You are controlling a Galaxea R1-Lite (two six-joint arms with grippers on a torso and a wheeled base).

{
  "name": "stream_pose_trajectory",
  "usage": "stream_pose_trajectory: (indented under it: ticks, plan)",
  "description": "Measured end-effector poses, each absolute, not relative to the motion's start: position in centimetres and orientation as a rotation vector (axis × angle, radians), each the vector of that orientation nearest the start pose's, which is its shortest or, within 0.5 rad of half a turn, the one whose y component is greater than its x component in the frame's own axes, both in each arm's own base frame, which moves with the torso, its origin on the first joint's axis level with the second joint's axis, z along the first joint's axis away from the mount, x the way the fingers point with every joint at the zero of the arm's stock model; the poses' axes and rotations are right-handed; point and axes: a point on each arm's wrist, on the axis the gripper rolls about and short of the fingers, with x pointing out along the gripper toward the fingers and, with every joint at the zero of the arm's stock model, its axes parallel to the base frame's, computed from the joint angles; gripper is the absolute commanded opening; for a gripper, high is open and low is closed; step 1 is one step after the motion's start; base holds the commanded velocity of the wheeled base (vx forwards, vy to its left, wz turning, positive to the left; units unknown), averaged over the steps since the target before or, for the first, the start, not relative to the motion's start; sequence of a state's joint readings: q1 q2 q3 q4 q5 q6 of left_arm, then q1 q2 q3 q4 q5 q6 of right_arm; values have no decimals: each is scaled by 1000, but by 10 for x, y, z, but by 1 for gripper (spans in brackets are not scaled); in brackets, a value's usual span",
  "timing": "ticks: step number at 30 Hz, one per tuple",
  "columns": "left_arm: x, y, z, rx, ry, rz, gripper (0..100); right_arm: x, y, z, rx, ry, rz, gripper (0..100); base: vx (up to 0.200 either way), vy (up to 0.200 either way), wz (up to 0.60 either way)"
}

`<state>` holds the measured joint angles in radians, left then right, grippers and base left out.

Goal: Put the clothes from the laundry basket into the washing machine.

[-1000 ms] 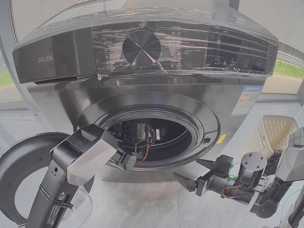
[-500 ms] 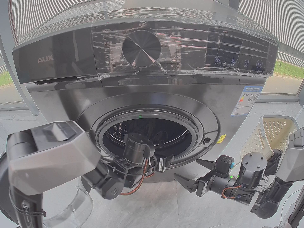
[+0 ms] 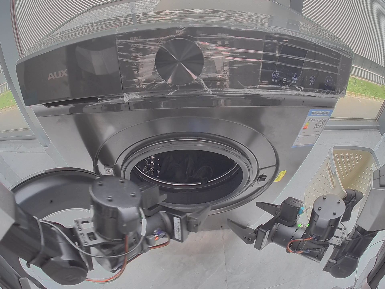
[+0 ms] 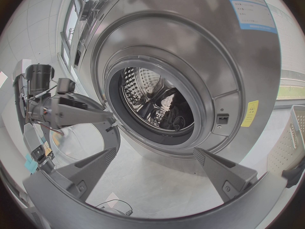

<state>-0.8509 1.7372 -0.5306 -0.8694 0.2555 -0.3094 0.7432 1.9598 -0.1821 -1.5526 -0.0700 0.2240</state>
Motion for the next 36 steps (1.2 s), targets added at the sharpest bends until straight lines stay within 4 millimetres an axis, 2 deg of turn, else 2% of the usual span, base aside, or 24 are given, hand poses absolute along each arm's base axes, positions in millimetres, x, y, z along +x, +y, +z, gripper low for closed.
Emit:
stream_pose_trajectory:
  ticks: [9,13,18,29,36]
  plan:
    - [142,-152,145,-179,316,-526,100,174,145,75,119,278,530,100,0,0,0]
    - [131,-131,148,-159,276,-499,100,165,132,85,132,244,473,100,-100,0,0]
    - [127,-107,144,-107,251,-416,100,155,117,99,145,207,413,100,-200,0,0]
    - [118,-84,141,-62,214,-350,100,126,87,112,127,285,342,100,-200,0,0]
    - [108,-73,139,-52,193,-315,100,97,58,116,127,327,276,100,-200,0,0]
